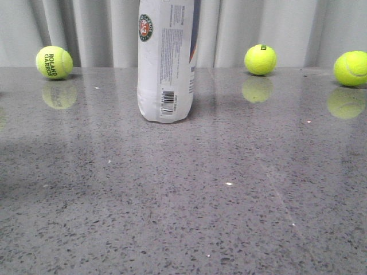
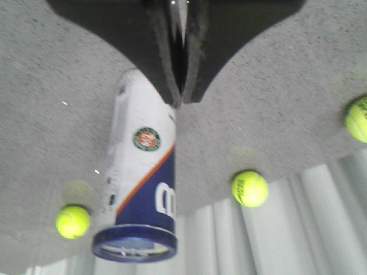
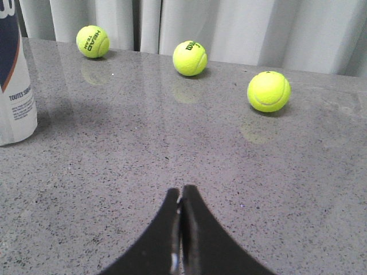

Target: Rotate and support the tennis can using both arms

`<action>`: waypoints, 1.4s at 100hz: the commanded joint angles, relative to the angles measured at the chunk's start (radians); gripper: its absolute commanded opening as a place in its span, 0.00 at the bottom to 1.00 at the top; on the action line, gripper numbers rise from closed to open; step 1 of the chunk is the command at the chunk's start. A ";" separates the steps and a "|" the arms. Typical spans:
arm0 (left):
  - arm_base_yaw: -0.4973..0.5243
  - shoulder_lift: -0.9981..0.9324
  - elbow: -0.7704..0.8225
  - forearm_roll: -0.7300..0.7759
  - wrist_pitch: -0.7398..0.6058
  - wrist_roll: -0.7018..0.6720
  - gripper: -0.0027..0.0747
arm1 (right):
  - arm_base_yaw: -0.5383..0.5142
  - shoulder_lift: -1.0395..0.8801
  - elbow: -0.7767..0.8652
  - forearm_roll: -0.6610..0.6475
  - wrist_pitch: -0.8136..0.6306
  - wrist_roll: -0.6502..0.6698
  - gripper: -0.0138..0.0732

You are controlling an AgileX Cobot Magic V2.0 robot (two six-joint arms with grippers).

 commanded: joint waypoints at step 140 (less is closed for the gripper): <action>0.356 -0.646 0.715 0.156 -0.480 -0.151 0.01 | -0.005 0.010 -0.027 -0.009 -0.081 -0.003 0.08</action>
